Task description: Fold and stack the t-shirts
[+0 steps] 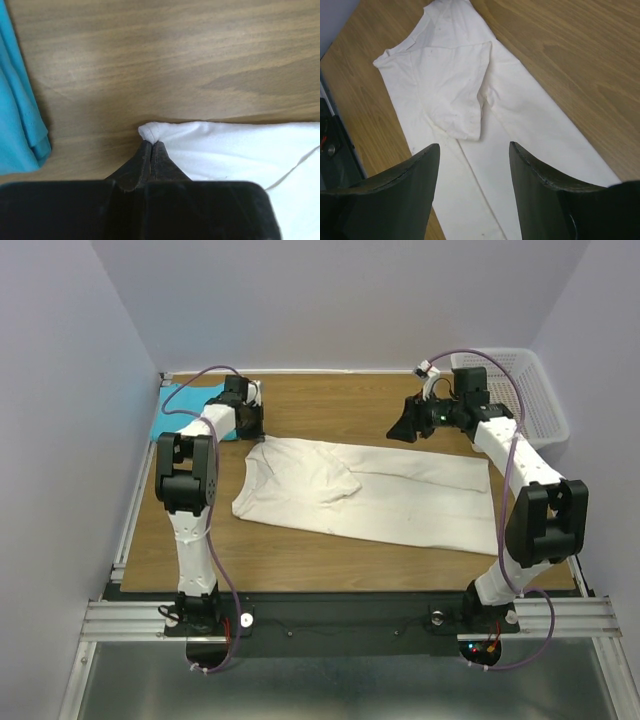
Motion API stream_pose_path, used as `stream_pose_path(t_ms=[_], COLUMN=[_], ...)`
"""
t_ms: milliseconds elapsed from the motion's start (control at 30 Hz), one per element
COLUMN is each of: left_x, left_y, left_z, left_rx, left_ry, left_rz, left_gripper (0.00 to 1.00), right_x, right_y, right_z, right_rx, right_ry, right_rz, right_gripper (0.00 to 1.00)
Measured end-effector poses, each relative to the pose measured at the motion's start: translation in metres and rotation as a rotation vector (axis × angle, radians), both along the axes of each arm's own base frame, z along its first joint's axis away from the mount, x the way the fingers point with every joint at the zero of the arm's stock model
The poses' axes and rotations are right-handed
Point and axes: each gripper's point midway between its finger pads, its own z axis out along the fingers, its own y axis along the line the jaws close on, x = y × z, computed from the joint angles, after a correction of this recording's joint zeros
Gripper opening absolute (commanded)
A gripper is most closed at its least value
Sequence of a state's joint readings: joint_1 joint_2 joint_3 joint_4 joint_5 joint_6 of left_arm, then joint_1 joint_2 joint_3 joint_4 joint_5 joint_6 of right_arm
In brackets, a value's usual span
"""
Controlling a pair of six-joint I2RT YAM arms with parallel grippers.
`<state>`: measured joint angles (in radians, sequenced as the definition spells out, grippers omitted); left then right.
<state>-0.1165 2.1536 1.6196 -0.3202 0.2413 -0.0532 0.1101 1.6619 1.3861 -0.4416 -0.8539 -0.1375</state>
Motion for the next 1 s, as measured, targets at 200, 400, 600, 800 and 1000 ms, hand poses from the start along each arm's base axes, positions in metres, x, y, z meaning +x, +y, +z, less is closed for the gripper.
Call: stream_pose_path(t_ms=[200,400,600,800,1000], left_x=[0.037,0.096,0.12,0.132,0.149], left_y=[-0.002,-0.019,-0.03,-0.037,-0.041], left_z=[0.008,0.018,0.012,0.02,0.04], left_rx=[0.03,0.033,0.036,-0.001,-0.037], left_ry=[-0.048,-0.138,-0.174,-0.209,-0.282], left_rz=[0.027,0.026,0.036,0.07,0.11], left_gripper=[0.0,0.0,0.0,0.33,0.65], right_x=[-0.007,-0.01,-0.014,-0.017,-0.017], right_y=[-0.011,-0.02,-0.026,-0.03,-0.035], right_z=[0.002,0.006,0.007,-0.006,-0.014], right_rx=[-0.003,-0.02,-0.034,-0.058,-0.115], right_ry=[-0.008,-0.033,-0.049,-0.034,-0.072], right_rz=[-0.022,-0.045,-0.061,-0.069,-0.042], right_gripper=[0.63,0.63,0.63,0.64,0.65])
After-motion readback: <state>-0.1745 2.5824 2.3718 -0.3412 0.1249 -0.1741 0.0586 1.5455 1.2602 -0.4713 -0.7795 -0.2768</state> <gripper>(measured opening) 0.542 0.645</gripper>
